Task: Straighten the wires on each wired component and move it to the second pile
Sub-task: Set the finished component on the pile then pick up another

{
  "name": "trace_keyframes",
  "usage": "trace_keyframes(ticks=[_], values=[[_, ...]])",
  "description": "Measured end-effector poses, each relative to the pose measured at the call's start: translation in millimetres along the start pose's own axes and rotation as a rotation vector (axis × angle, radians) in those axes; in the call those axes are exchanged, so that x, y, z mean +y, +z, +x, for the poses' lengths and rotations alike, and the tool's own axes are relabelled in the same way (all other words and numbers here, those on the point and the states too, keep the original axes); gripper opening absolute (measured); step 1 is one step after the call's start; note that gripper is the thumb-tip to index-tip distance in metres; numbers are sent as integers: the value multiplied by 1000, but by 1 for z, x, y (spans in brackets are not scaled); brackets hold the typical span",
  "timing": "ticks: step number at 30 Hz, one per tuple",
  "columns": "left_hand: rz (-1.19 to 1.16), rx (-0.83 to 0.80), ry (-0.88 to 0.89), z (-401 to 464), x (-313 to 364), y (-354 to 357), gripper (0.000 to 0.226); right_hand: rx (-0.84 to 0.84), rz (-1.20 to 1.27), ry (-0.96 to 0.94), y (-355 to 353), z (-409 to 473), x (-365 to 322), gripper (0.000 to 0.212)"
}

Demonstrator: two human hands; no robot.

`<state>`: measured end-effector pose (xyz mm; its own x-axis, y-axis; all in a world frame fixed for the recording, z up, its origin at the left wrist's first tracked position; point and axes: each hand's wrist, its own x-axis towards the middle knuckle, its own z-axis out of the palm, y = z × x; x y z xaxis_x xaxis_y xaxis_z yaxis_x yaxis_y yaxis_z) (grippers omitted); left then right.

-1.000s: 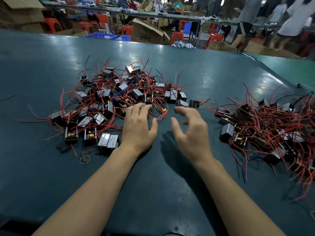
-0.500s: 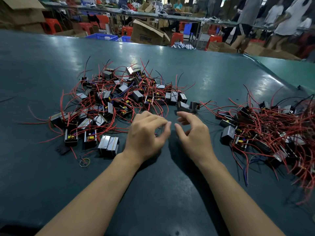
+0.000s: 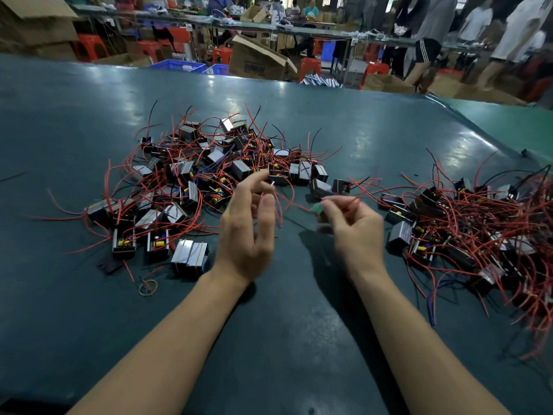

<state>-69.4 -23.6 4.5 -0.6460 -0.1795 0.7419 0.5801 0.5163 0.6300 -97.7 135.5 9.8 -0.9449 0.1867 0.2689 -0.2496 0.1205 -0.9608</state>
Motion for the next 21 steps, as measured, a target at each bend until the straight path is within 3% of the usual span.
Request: trace_keyframes(ticks=[2, 4, 6, 8, 11, 14, 18, 19, 21], values=[[240, -60, -96, 3, -12, 1, 25, 149, 172, -15, -6, 2, -8, 7], [512, -229, -109, 4, -18, 6, 34, 234, 210, -98, -10, 3, -12, 3], [726, -363, -33, 1, -18, 12, 53, 166, 122, -182, -10, 2, -12, 8], [833, -427, -45, 0, -18, 15, 67, -43, -168, -226, -6, 1, -7, 18], [902, -488, -184, 3, -23, 18, 75, -240, -585, -245, -1, -3, 4, 32], [916, -460, -271, 5, -19, 19, 64, -208, -546, -213, -6, -7, 3, 39], [836, -430, -356, 8, -18, 17, 57, 0, -491, -165, -14, -7, 0, 42], [802, -429, -397, 10, -19, 17, 58, -14, -465, -201, -15, -10, -1, 37], [800, -445, -402, 15, -20, 19, 52, -197, -439, -286, -14, -16, -2, 25]])
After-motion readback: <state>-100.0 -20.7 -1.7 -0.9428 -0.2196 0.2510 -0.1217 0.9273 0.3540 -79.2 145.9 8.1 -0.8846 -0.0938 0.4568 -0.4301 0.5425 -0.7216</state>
